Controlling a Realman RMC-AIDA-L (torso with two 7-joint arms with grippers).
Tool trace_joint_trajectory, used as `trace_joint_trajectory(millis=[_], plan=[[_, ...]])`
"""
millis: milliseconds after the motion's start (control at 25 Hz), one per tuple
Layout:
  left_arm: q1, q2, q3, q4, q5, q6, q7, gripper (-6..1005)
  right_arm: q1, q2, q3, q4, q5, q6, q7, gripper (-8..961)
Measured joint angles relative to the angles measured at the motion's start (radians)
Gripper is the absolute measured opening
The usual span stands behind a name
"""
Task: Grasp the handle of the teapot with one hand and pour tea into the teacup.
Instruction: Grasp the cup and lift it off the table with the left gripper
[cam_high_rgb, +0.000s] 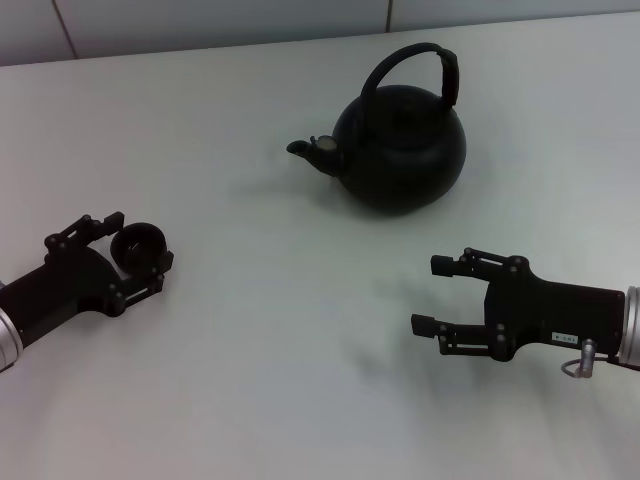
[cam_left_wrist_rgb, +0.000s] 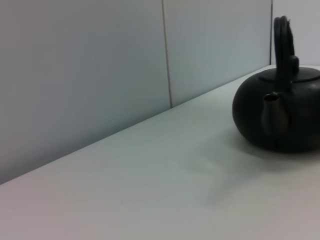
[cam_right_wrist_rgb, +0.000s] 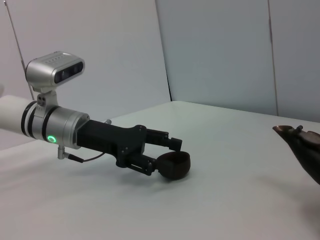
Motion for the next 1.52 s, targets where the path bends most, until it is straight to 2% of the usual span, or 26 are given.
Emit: trace_joint_trajectory(millis=[1520], plan=[[-0.008,0.010,0.002,0.000,0.018,0.000,-0.017,800,-0.002,0.000,0.000,-0.001,-0.003,0.000,-0.006,826]])
